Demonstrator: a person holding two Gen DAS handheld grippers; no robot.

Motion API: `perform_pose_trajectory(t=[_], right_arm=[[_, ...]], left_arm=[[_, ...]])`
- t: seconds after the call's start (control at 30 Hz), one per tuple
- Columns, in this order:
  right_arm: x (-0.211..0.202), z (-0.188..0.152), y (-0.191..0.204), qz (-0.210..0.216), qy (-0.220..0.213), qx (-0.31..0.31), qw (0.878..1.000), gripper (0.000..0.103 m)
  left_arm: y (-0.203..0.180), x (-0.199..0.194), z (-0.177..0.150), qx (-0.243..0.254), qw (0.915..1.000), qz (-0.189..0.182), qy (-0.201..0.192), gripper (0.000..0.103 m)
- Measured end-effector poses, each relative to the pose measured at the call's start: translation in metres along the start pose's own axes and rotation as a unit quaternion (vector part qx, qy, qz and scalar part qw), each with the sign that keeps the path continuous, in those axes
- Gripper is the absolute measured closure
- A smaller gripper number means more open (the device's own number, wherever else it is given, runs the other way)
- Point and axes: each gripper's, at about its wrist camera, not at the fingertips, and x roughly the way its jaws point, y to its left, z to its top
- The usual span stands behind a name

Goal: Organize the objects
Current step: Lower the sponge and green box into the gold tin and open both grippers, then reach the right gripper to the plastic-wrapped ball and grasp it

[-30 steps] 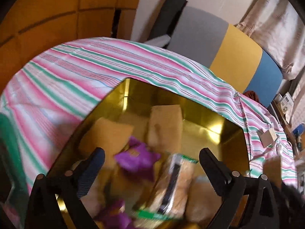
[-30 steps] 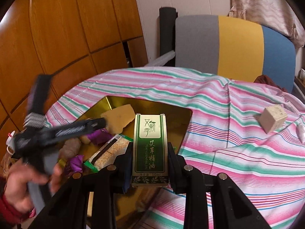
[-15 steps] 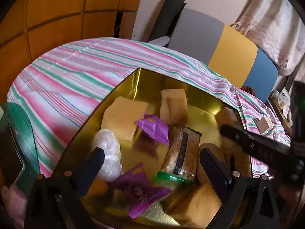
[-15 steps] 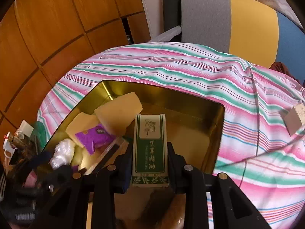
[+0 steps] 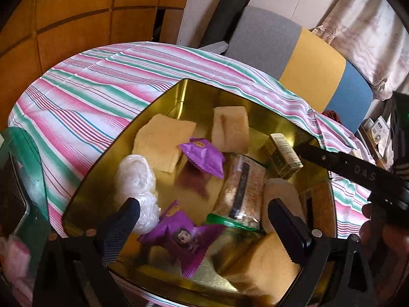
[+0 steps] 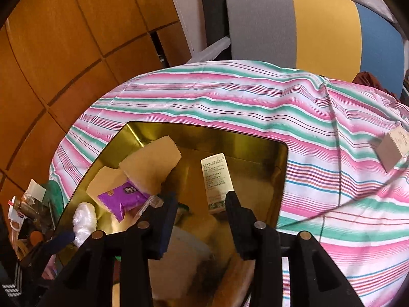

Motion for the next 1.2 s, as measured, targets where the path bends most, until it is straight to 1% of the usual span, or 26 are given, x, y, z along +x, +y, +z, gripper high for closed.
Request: perform_pose_trajectory(t=[0.13, 0.3, 0.47, 0.6, 0.77, 1.0, 1.2], right_arm=[[-0.009, -0.003, -0.001, 0.009, -0.005, 0.003, 1.000, 0.064], [-0.020, -0.009, 0.001, 0.017, -0.013, 0.005, 1.000, 0.064], [-0.033, -0.014, -0.002, 0.012, -0.030, 0.004, 0.999, 0.063], [-0.042, -0.019, -0.012, 0.009, -0.037, 0.017, 0.999, 0.063], [-0.051, -0.028, -0.033, -0.008, -0.042, 0.036, 0.998, 0.063], [-0.061, -0.049, -0.076, -0.031, -0.044, 0.086, 0.995, 0.063], [-0.067, -0.070, -0.118, -0.055, -0.038, 0.121, 0.990, 0.063]], left_arm=[[-0.008, -0.001, -0.002, 0.008, 0.9999, -0.005, 0.003, 0.002], [-0.020, -0.007, -0.009, 0.024, 0.9997, -0.011, -0.003, 0.002], [-0.030, -0.010, -0.014, 0.038, 0.9992, -0.012, -0.001, 0.001], [-0.035, -0.011, -0.015, 0.038, 0.9992, -0.015, -0.002, 0.001], [-0.044, -0.014, -0.019, 0.045, 0.9988, -0.022, -0.004, 0.001], [-0.063, -0.020, -0.023, 0.068, 0.9969, -0.040, -0.007, 0.001], [-0.092, -0.024, -0.028, 0.101, 0.9931, -0.059, -0.006, 0.001]])
